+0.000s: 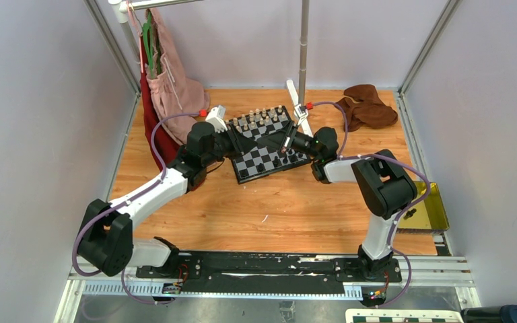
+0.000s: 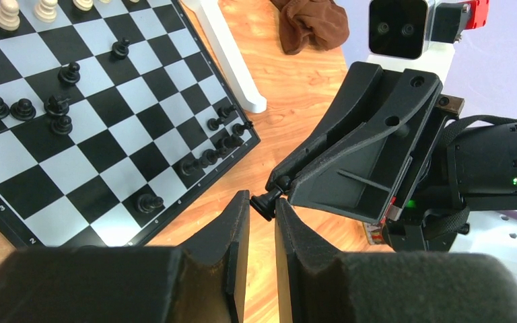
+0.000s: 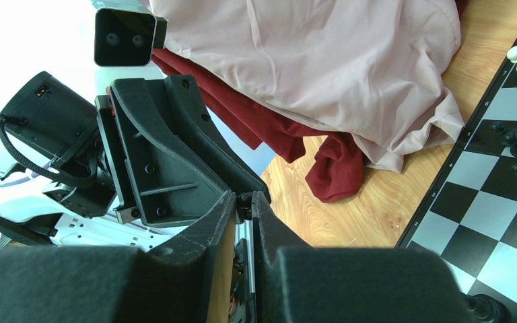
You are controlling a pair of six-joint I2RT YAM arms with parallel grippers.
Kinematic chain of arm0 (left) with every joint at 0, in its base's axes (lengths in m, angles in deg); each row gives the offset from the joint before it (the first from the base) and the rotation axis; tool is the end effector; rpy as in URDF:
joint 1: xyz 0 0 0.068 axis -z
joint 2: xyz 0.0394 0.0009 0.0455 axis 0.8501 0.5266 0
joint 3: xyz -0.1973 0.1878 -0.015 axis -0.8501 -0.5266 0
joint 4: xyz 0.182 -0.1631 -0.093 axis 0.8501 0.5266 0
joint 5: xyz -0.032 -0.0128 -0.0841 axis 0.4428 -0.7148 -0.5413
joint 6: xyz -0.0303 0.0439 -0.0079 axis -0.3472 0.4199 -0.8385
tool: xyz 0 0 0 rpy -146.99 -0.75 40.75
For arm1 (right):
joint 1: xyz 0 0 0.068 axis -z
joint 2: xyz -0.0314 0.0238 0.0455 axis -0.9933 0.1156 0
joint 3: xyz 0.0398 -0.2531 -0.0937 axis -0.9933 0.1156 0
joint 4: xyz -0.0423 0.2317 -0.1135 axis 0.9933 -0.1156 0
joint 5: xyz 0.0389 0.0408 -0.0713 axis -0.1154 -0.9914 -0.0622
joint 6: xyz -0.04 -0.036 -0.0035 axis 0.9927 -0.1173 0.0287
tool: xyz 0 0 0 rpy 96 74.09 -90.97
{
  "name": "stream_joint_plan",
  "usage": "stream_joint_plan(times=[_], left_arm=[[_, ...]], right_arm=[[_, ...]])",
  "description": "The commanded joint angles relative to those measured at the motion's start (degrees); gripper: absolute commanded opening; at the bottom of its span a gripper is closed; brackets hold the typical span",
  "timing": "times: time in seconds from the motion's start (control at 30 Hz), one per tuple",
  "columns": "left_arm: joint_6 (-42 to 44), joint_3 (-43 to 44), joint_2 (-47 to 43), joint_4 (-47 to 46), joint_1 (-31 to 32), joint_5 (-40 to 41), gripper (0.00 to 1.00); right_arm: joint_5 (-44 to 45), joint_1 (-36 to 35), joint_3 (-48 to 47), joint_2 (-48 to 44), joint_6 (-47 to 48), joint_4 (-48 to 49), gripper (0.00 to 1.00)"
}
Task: Set up the chess pieces on the board
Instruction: Place the chess piece on the chessboard.
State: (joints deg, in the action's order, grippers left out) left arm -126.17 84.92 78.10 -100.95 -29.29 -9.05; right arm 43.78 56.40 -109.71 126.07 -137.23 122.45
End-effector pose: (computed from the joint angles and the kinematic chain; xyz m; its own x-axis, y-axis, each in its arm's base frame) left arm 0.2583 -0.1521 0.2757 -0.6257 -0.4282 -0.6521 0.3199 0.6215 -0.7151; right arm 0.3160 0.1888 0.2292 -0.7183 0.3683 -0.5903 -0.6370 -0.0069 0.7708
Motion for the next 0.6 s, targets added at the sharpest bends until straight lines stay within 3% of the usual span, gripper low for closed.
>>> stream_joint_plan(times=[0.0,0.37,0.47,0.57], left_arm=[[0.17,1.3,0.38,-1.53,0.08,-0.96,0.0],[0.1,0.96,0.81,-1.47,0.08,-1.64,0.0],[0.17,0.64,0.6,-1.45,0.01,-1.5,0.0],[0.33,0.37,0.27,-1.46,-0.01,-1.41,0.09]], right_arm=[[0.02,-1.38,-1.58,1.15,0.24,1.54,0.16],[0.19,-1.78,-2.57,1.69,0.1,1.43,0.0],[0.28,-1.77,-2.66,1.64,0.1,1.43,0.0],[0.41,-1.74,-2.62,1.62,0.1,1.43,0.0]])
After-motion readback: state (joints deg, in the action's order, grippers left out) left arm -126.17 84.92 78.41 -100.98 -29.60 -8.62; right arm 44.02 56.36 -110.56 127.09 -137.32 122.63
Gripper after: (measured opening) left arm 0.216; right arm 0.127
